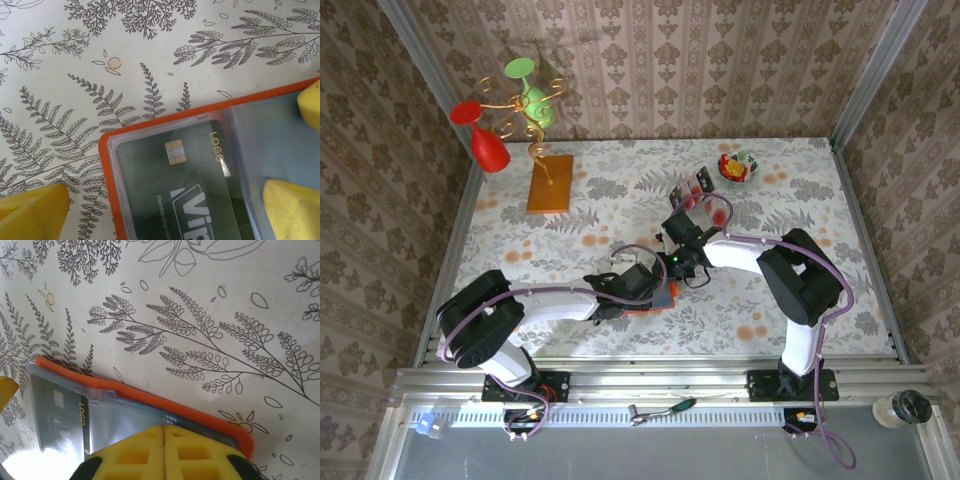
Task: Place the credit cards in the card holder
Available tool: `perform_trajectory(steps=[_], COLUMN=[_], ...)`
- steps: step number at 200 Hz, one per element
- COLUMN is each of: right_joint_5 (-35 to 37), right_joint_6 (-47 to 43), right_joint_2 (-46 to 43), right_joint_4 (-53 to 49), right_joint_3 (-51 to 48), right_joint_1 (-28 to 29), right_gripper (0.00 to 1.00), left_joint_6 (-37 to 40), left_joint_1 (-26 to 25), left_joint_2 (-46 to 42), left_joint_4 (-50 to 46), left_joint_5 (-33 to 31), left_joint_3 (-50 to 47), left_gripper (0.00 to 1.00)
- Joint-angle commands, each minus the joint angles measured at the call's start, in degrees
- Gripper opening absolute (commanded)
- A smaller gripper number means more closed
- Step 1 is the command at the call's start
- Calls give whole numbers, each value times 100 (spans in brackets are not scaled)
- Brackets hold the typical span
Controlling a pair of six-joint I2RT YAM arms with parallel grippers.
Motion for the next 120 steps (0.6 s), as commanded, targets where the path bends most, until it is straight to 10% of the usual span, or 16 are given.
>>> perform_trajectory(steps=[1, 36, 120], right_joint_5=[-15, 70, -120], right_joint_6=[44, 144, 337], right_joint_2=[-116, -453, -386], right_joint_4=[-197, -164, 160], right_joint_3=[-49, -181, -408], right_joint_1=[-48, -133, -124], right_gripper=[20, 37, 36], left_joint_6=[-151, -195, -204], left_joint_1=[-66, -77, -90], left_joint_2=[54, 50, 26], left_joint_4=[-73, -51, -45], left_joint_5=[-135, -139, -157], left_joint_3=[-159, -209, -249], left_gripper=[100, 100, 100])
